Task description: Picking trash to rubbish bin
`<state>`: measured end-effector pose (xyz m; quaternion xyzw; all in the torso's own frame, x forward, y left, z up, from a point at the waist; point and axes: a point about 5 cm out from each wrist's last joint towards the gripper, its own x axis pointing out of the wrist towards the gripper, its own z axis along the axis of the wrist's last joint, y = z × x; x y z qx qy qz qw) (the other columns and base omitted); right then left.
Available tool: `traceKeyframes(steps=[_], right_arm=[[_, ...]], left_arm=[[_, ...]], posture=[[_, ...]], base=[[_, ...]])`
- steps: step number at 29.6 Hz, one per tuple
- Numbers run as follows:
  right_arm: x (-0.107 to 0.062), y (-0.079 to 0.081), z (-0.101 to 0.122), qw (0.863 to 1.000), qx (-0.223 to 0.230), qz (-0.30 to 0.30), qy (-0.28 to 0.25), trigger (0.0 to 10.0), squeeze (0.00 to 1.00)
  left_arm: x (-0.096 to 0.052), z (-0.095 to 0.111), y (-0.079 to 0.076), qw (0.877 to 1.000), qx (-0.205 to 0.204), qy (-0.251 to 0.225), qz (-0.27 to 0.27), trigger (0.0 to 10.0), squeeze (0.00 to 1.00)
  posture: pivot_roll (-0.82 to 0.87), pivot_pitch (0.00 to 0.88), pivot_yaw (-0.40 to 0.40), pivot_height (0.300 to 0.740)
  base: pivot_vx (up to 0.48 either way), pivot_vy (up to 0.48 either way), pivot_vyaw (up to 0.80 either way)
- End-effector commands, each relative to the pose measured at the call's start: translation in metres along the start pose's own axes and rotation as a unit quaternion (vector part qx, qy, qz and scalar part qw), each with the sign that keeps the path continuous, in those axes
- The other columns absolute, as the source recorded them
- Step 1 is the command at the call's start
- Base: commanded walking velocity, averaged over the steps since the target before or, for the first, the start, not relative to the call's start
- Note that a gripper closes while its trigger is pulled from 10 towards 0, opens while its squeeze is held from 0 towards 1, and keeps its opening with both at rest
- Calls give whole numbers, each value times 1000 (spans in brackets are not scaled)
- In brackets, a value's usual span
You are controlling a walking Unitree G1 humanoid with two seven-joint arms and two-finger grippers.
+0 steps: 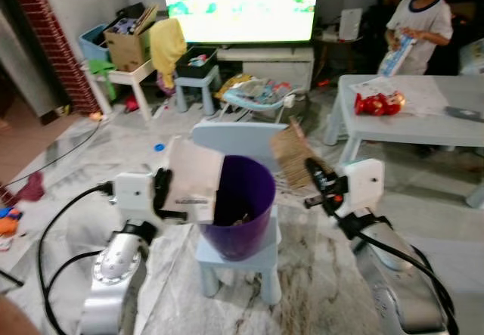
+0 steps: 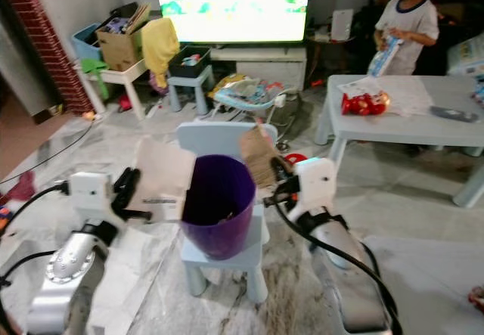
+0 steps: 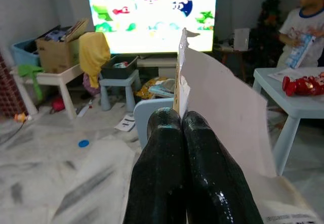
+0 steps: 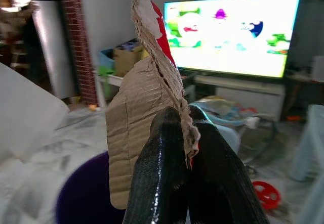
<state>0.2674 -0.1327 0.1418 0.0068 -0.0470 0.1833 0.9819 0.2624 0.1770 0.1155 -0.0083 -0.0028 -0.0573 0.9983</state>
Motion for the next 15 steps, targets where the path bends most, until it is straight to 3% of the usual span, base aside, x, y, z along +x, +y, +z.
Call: traceKeyframes(steps=[1, 3, 5, 15], right_arm=[[-1, -5, 2, 1000, -3, -6, -2, 0, 0], [-1, -4, 1, 1000, -4, -5, 0, 0, 0], [-1, -4, 1, 1000, -4, -4, 2, 0, 0], [-2, -5, 2, 1000, 1, -5, 1, 0, 0]], left_arm=[[3, 2, -7, 1000, -2, -5, -7, 0, 0], [3, 1, -7, 1000, -2, -5, -7, 0, 0], [3, 1, -8, 1000, -3, -4, -8, 0, 0], [4, -1, -10, 1000, -6, -1, -9, 0, 0]], posture=[[-17, 0, 54, 740], [-19, 0, 53, 740], [-20, 0, 53, 740], [-27, 0, 46, 740]], base=[[345, 0, 0], [345, 0, 0], [341, 0, 800], [344, 0, 0]])
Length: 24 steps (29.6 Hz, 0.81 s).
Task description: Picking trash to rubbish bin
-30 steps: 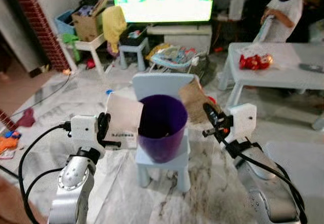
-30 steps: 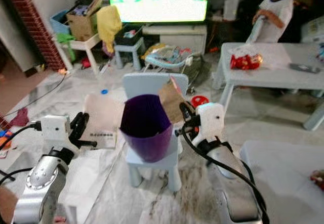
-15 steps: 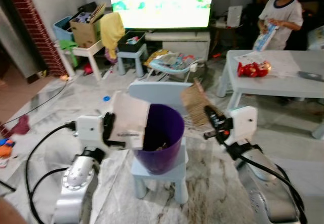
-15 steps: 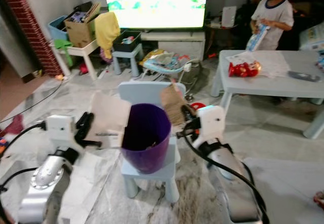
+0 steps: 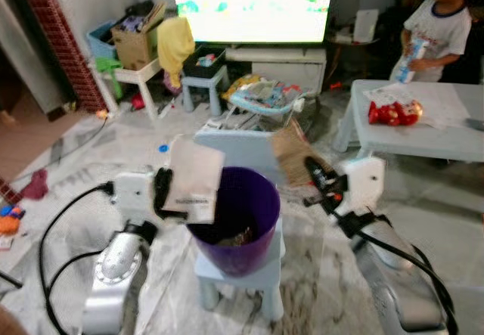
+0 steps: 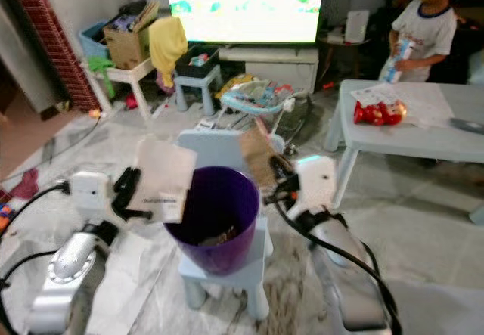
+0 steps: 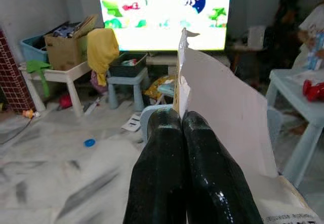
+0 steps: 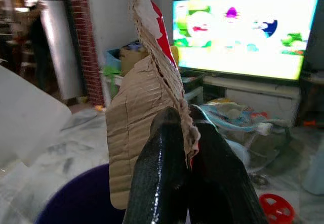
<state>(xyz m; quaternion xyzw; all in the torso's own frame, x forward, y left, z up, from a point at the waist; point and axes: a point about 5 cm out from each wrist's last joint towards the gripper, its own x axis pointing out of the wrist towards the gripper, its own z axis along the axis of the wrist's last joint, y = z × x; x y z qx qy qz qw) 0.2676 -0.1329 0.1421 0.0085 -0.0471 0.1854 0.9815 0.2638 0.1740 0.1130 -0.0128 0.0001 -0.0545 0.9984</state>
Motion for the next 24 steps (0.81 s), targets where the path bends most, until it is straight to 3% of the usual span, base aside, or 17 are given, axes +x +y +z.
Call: traceKeyframes(steps=[1, 17, 24], right_arm=[[-2, -5, 1, 1000, -1, -6, 1, 0, 0], [-2, -3, 1, 1000, -1, 0, 5, 0, 0], [-1, -1, 1, 1000, -3, 5, 7, 0, 0]], left_arm=[[2, 2, -8, 1000, -2, -3, -12, 0, 0], [2, -7, -8, 1000, -3, 14, -7, 0, 0], [4, -22, -4, 999, -11, 38, 1, 0, 0]], posture=[[-27, 0, 46, 740], [-31, 0, 40, 740], [-35, 0, 36, 740]], base=[[345, 0, 0], [319, 0, 0], [0, 0, 0]])
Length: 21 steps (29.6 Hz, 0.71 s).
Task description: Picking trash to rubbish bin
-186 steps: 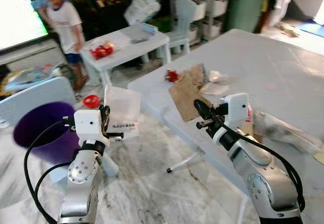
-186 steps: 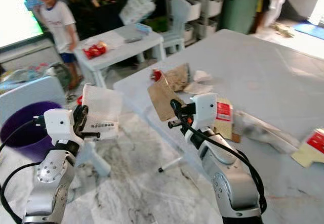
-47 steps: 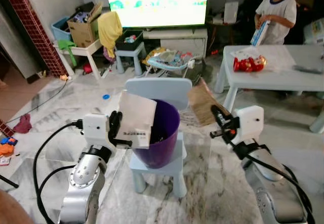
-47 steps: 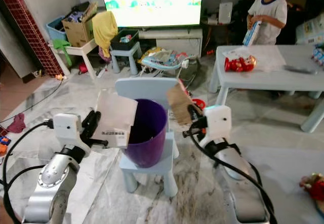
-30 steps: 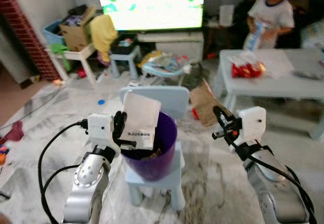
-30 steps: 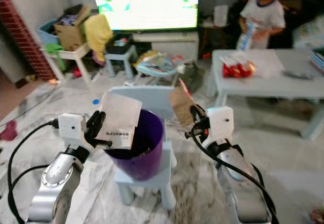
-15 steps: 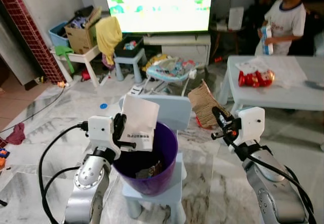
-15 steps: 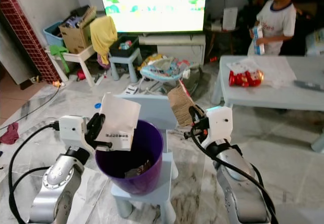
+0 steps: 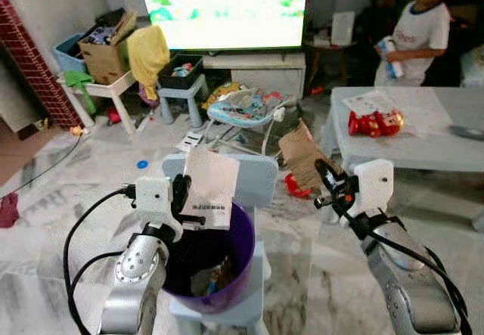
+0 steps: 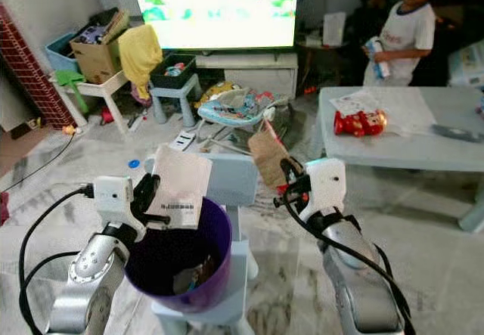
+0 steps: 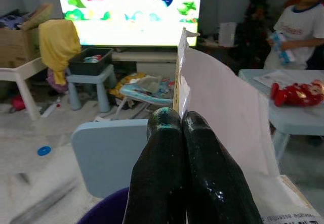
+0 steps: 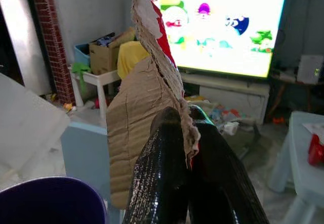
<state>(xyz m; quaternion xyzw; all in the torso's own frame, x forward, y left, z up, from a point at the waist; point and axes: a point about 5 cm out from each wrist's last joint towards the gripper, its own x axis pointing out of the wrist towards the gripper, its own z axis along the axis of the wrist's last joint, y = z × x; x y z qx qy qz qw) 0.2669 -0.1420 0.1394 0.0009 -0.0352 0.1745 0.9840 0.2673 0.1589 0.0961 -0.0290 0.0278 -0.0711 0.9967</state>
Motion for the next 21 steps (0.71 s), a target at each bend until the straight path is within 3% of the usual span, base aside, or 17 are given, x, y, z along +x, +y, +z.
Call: traceKeyframes(steps=[1, 9, 11, 13, 16, 21], right_arm=[[3, 7, 3, 1000, 3, 16, -7, 0, 0], [1, 5, 6, 1000, -6, 13, -7, 0, 0], [1, 5, 6, 1000, -6, 13, -7, 0, 0], [0, 5, 7, 1000, -8, 13, -6, 0, 0], [-4, 5, 8, 1000, -20, 19, -1, 0, 0], [-18, -6, 8, 999, -29, 3, 14, 0, 0]], left_arm=[[-1, -5, 10, 1000, 6, 11, 17, 0, 0], [3, -39, 24, 992, -2, 95, 77, 0, 0], [3, -41, 24, 992, -3, 100, 79, 0, 0], [6, -57, 26, 986, -14, 141, 84, 0, 0], [9, -66, 24, 983, -23, 166, 70, 0, 0], [9, -82, 32, 977, -25, 199, 68, 275, 0]], posture=[[-35, 0, 36, 740], [-57, 0, 33, 740], [-57, 0, 32, 740], [-74, 0, 27, 740], [-94, 0, 24, 740], [-130, 14, 17, 740]], base=[[0, 0, 0], [0, 0, 0], [0, 0, 0], [0, 0, 0], [0, 0, 0], [0, 0, 0]])
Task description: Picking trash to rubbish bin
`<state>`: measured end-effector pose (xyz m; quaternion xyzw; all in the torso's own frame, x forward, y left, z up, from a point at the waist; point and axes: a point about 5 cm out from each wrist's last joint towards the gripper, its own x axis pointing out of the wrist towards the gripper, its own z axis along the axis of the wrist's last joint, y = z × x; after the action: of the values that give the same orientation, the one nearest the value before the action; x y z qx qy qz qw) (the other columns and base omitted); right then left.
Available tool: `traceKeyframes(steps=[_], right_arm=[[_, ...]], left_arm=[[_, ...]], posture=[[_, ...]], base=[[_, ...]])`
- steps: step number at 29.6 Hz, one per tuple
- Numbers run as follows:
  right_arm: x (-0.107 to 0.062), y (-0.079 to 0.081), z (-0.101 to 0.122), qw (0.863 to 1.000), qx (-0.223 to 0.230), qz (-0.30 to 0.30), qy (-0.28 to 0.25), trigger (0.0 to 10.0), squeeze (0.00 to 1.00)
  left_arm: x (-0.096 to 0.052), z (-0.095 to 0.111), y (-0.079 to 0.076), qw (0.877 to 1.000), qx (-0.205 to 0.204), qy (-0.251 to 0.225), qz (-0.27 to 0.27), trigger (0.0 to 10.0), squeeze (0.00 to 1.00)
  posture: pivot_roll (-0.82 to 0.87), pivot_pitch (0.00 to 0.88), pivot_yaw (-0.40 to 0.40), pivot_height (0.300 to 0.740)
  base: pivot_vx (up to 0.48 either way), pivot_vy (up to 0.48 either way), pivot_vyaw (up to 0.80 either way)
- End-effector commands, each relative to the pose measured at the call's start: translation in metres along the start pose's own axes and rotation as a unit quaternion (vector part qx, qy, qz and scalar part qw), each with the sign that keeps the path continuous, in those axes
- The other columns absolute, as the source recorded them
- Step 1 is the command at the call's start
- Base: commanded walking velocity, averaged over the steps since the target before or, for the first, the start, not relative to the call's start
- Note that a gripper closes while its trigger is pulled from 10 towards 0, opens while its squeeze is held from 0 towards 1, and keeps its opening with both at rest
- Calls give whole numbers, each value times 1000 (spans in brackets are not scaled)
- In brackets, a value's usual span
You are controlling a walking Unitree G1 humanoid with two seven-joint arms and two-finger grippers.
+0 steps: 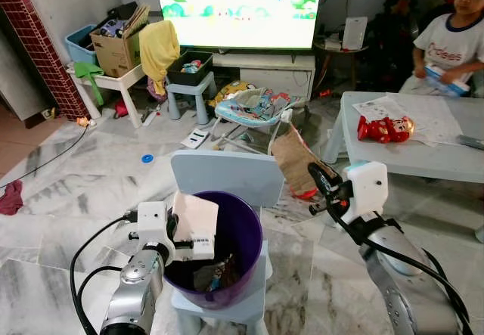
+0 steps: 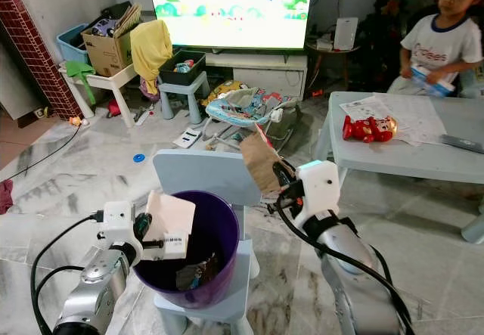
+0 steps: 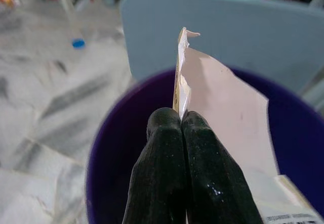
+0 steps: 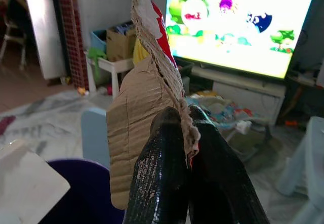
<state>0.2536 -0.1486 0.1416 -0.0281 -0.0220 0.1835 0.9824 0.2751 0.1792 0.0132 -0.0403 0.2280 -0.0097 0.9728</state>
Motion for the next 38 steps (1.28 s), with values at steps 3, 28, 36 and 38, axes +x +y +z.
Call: traceKeyframes(steps=[3, 28, 36, 38], right_arm=[[-7, -7, 6, 1000, -4, -10, -1, 0, 0], [6, -5, 8, 1000, 6, -13, -5, 0, 0], [46, 8, -6, 999, 29, 13, -1, 0, 0], [55, 12, -9, 999, 39, 22, 2, 0, 0]], left_arm=[[3, -5, 14, 1000, 6, 8, 12, 2471, 0], [7, 10, 31, 997, 48, -56, 31, 10000, 1000], [-40, 15, 14, 990, 59, -126, -10, 10000, 1000], [-51, 15, 10, 989, 59, -134, -24, 10000, 1000]], posture=[[-146, 24, 12, 740], [-79, 0, 21, 740], [52, 0, 27, 740], [80, 0, 24, 740]], base=[[0, 0, 0], [0, 0, 0], [0, 0, 0], [0, 0, 0]])
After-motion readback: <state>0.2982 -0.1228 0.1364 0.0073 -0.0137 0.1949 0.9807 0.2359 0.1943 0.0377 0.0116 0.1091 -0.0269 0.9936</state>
